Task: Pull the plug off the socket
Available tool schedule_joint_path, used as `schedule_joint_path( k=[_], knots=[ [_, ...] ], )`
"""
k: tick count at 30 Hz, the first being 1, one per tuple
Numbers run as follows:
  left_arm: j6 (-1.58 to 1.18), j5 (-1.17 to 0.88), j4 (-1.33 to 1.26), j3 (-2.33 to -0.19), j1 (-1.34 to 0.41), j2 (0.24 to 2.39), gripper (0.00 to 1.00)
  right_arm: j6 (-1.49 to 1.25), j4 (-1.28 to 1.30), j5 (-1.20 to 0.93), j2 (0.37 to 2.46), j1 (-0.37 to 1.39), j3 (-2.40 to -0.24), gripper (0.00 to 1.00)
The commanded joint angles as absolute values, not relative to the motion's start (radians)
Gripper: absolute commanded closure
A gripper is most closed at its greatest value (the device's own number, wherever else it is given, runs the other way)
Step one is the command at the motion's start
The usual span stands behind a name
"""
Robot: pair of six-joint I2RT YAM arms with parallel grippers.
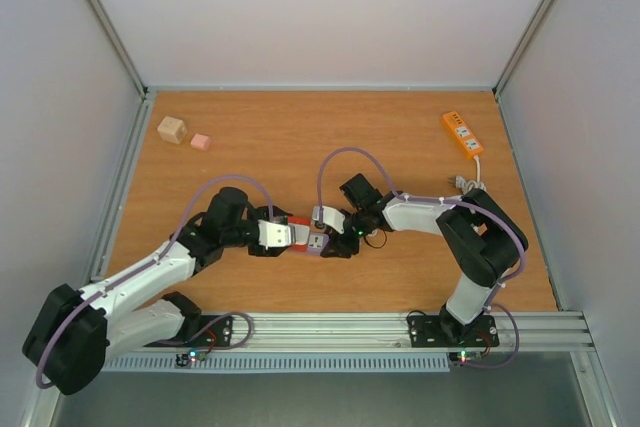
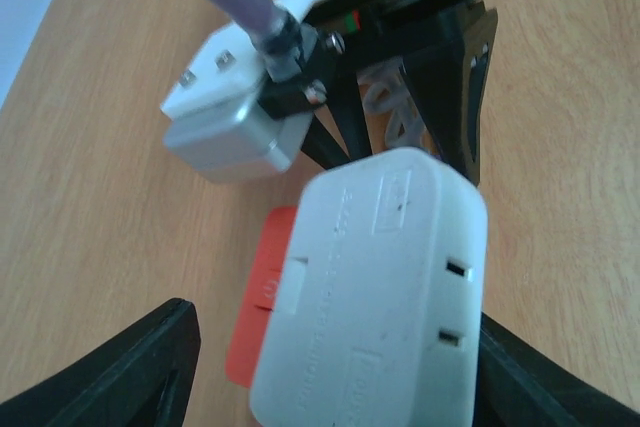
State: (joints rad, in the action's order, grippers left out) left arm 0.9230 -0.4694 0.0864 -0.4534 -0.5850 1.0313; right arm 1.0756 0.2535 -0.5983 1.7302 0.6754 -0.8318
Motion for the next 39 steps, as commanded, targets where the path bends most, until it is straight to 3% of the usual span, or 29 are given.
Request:
schedule_joint_path(
  k=[1, 7, 14, 24, 39],
  knots=[
    [0.901, -0.536, 0.114, -0.528, -0.59, 1.032, 0.34, 1.055, 0.32, -0.557, 1.759, 0.692, -0.792, 0.54],
    [0.896, -0.577, 0.184, -0.571, -0.589, 1.05, 0.41, 1.048, 0.302, -0.555, 1.747, 0.691, -0.778, 0.5],
    [0.862, -0.577, 0.246, -0.623, -0.584, 1.068, 0.5, 1.04, 0.273, -0.555, 1.703, 0.691, -0.757, 0.29],
    [0.859, -0.568, 0.34, -0.683, -0.582, 1.103, 0.58, 0.988, 0.201, -0.564, 1.58, 0.689, -0.755, 0.22],
    [0.802, -0.602, 0.394, -0.745, -0.575, 1.163, 0.69, 0.81, -0.1, -0.73, 1.426, 0.694, -0.654, 0.01]
  ],
)
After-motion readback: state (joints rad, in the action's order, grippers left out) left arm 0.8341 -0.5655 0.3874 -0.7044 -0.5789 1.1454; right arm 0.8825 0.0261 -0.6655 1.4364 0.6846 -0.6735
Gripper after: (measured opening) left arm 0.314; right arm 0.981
